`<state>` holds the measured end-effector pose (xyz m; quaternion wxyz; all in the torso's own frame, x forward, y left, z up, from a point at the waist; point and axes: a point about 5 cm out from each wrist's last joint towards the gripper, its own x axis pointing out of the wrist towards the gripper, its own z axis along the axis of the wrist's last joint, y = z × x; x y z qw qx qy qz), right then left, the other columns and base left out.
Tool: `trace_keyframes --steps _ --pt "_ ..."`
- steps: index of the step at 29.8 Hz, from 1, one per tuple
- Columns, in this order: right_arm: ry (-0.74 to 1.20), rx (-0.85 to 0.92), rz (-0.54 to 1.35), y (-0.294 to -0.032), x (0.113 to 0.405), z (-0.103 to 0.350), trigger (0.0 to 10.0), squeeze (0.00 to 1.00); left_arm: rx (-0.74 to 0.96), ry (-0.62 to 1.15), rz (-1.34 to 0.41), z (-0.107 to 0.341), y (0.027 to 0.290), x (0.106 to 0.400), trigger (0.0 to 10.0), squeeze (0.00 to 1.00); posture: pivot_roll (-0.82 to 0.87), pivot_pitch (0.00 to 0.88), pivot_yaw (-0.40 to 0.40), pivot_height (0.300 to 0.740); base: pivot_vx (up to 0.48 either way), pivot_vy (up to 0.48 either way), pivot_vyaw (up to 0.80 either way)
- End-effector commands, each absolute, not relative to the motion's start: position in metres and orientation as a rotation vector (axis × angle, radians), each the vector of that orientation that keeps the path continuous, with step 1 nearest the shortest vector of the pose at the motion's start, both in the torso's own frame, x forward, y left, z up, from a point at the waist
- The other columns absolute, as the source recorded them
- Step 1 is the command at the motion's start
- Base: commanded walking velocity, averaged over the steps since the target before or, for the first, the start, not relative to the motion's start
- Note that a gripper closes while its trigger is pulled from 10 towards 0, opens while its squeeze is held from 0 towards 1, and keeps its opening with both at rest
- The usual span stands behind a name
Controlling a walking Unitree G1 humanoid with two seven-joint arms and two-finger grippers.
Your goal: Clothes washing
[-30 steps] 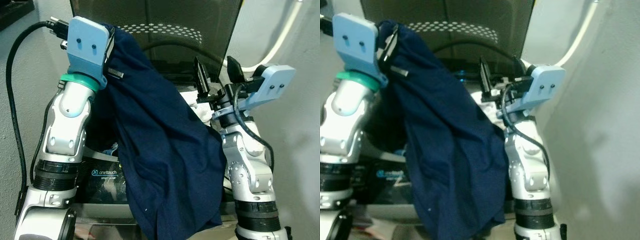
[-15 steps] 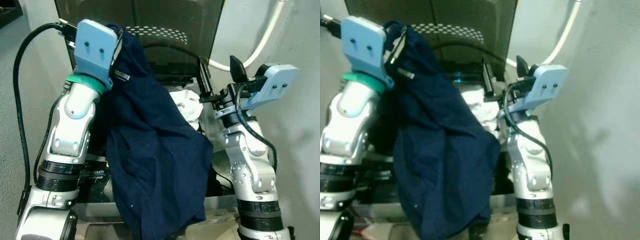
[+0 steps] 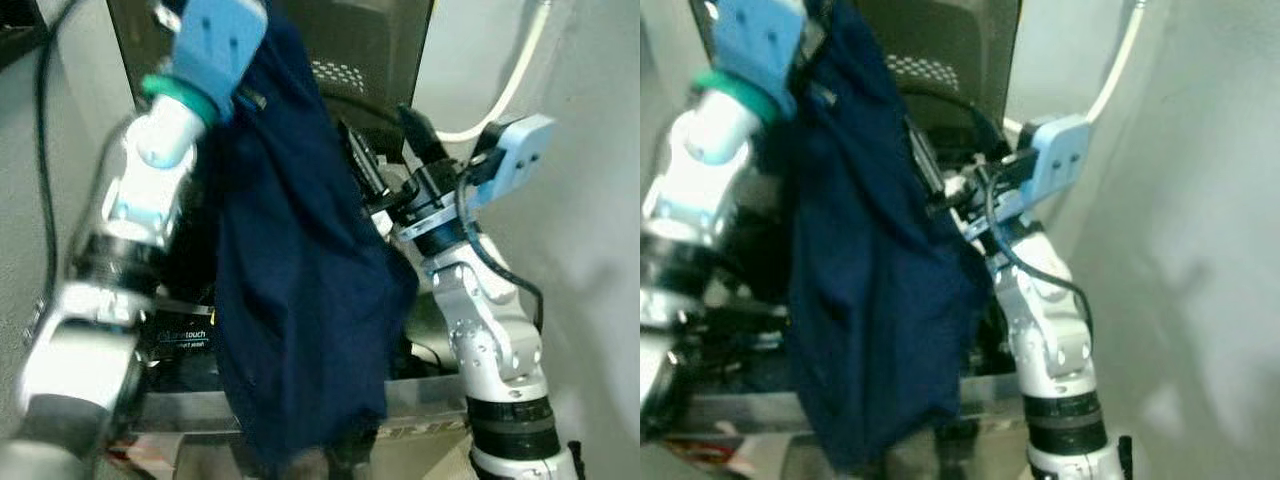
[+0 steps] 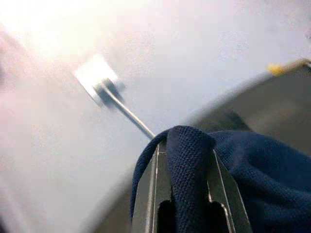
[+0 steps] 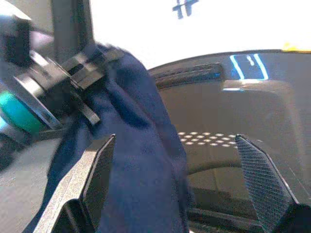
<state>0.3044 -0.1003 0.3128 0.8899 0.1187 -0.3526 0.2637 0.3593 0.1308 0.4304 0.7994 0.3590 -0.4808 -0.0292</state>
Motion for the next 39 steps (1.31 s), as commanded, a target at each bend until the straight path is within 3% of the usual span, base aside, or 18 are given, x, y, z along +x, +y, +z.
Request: trace_keyframes --steps 1,3,6,7,9,12,13,16,21,23,24,30,31,34,35,37,38,39 --pt "-0.798 0.255 0.503 -0.105 0.301 0.324 10.0 0.00 0.859 -1.120 -0.042 0.439 0.124 0.354 10.0 0.00 0.00 0.069 0.071 0.728 0.000 0.000 0.00" --pt "-0.883 0.273 0.351 -0.124 0.297 0.338 10.0 0.00 0.942 -1.151 -0.056 0.444 0.115 0.356 10.0 0.00 -0.01 0.090 0.083 0.728 0.000 0.000 0.00" --pt "-0.918 0.267 0.265 -0.137 0.294 0.344 10.0 0.00 0.987 -1.104 -0.078 0.432 0.113 0.365 10.0 0.00 -0.02 0.107 0.087 0.728 0.000 0.000 0.00" --pt "-0.919 0.245 0.236 -0.145 0.293 0.343 10.0 0.00 1.111 -1.131 -0.018 0.425 0.114 0.369 10.0 0.00 -0.02 0.112 0.087 0.728 0.000 0.000 0.00" --pt "-0.917 0.235 0.229 -0.147 0.293 0.342 10.0 0.00 1.171 -1.158 0.022 0.424 0.114 0.369 10.0 0.00 -0.01 0.120 0.081 0.728 0.000 0.000 0.00" --pt "-0.900 0.217 0.228 -0.148 0.294 0.339 10.0 0.00 1.128 -1.057 0.018 0.419 0.120 0.377 10.0 0.00 -0.01 0.127 0.080 0.728 0.000 0.000 0.00" --pt "-0.894 0.212 0.230 -0.147 0.295 0.338 10.0 0.00 1.018 -0.936 -0.043 0.413 0.123 0.385 10.0 0.00 -0.01 0.128 0.077 0.728 0.000 0.000 0.00" --pt "-0.870 0.205 0.240 -0.143 0.297 0.334 10.0 0.00 0.371 -0.455 -0.413 0.364 0.120 0.411 10.0 0.00 -0.01 0.140 0.071 0.728 0.000 0.000 0.00" --pt "-0.848 0.203 0.254 -0.139 0.298 0.331 10.0 0.00 0.079 -0.324 -0.611 0.348 0.115 0.403 10.0 0.00 0.00 0.142 0.064 0.728 0.000 0.000 0.00" --pt "-0.845 0.203 0.256 -0.138 0.298 0.330 10.0 0.00 0.045 -0.294 -0.629 0.346 0.114 0.400 10.0 0.00 0.00 0.142 0.064 0.728 0.000 0.000 0.00" --pt "-0.841 0.205 0.259 -0.137 0.298 0.329 10.0 0.00 0.009 -0.300 -0.642 0.348 0.114 0.392 10.0 0.55 0.01 0.141 0.063 0.728 0.000 0.000 0.00" --pt "-0.840 0.206 0.260 -0.137 0.298 0.329 10.0 0.00 0.009 -0.315 -0.641 0.349 0.114 0.389 10.0 0.55 0.01 0.141 0.063 0.728 0.000 0.000 0.00" --pt "-0.833 0.214 0.267 -0.136 0.300 0.328 10.0 0.00 0.079 -0.370 -0.627 0.349 0.119 0.374 10.0 1.00 0.04 0.135 0.059 0.728 0.000 0.000 0.00" --pt "-0.823 0.226 0.276 -0.134 0.301 0.325 10.0 0.00 0.140 -0.409 -0.659 0.345 0.123 0.352 10.0 1.00 0.06 0.135 0.054 0.728 0.000 0.000 0.00" --pt "-0.813 0.235 0.286 -0.132 0.302 0.323 10.0 0.00 0.183 -0.421 -0.708 0.340 0.125 0.329 10.0 1.00 0.08 0.134 0.049 0.728 0.000 0.000 0.00" --pt "-0.813 0.235 0.286 -0.132 0.302 0.323 10.0 0.00 0.183 -0.421 -0.708 0.340 0.125 0.329 10.0 1.00 0.08 0.134 0.049 0.728 0.000 0.000 0.00" --pt "-0.802 0.240 0.296 -0.129 0.304 0.321 10.0 0.00 0.213 -0.406 -0.780 0.334 0.129 0.307 10.0 1.00 0.08 0.135 0.044 0.728 0.000 0.000 0.00" --pt "-0.802 0.240 0.296 -0.129 0.304 0.321 10.0 0.00 0.213 -0.406 -0.780 0.334 0.129 0.307 10.0 1.00 0.08 0.135 0.044 0.728 0.000 0.000 0.00"
